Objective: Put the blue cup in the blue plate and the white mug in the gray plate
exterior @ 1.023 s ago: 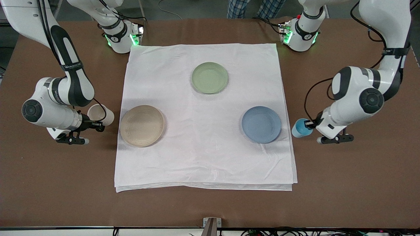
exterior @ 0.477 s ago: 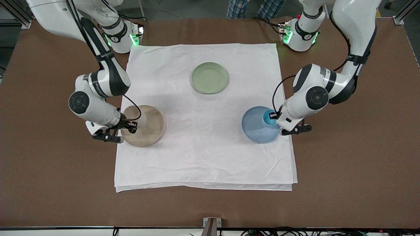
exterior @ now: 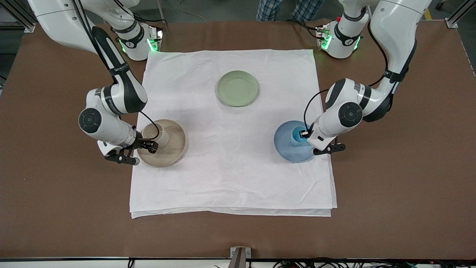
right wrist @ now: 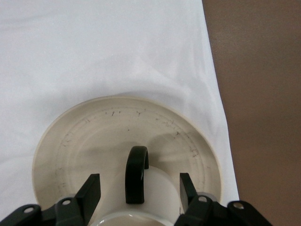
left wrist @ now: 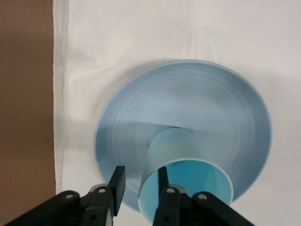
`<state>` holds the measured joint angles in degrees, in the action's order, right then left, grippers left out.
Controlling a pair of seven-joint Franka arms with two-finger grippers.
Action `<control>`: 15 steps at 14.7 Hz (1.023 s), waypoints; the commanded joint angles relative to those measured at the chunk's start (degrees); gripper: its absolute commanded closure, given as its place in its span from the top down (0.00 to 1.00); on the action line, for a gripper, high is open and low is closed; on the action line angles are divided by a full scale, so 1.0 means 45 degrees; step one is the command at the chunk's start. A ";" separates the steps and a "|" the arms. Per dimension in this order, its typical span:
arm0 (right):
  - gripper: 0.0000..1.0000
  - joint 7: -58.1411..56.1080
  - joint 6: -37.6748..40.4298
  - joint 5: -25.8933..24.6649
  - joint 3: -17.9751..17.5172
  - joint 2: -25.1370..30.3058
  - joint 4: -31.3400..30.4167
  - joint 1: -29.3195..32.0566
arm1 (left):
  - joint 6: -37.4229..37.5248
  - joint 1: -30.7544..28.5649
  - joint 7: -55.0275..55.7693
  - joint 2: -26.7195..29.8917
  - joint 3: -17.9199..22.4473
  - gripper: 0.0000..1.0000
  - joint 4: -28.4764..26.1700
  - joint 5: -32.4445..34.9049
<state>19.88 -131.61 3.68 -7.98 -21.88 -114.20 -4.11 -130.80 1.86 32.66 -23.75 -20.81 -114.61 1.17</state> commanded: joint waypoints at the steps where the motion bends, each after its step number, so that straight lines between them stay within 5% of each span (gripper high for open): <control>1: 1.00 -0.0178 0.2634 -0.0015 -0.0004 0.0720 0.1250 0.0403 | 0.0704 -0.0276 0.0183 0.1056 0.0034 1.00 0.0543 0.0306; 8: 1.00 -0.3455 0.7971 -0.0679 0.0016 0.3040 0.3287 0.2433 | 0.5877 -0.1758 -0.0948 0.1605 0.0132 1.00 0.5717 0.0345; 10: 1.00 -0.3597 0.9258 -0.0680 -0.0024 0.3843 0.3539 0.2729 | 0.6643 -0.2111 -0.1648 0.2150 0.0132 1.00 0.6150 0.0345; 13: 1.00 -0.3655 1.1699 -0.0739 -0.0043 0.3593 0.6110 0.2845 | 0.7424 -0.2854 -0.4046 0.3359 0.0209 1.00 0.6075 0.0287; 15: 1.00 -0.3636 1.2934 -0.0777 -0.0004 0.3397 0.7287 0.2846 | 0.8400 -0.1982 -0.4873 0.4414 0.1453 1.00 0.5588 0.0286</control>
<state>3.86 -77.89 1.07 -7.29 -4.58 -87.43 7.82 -96.21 -9.99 14.22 -9.24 -18.13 -86.44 1.43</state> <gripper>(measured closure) 0.000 0.000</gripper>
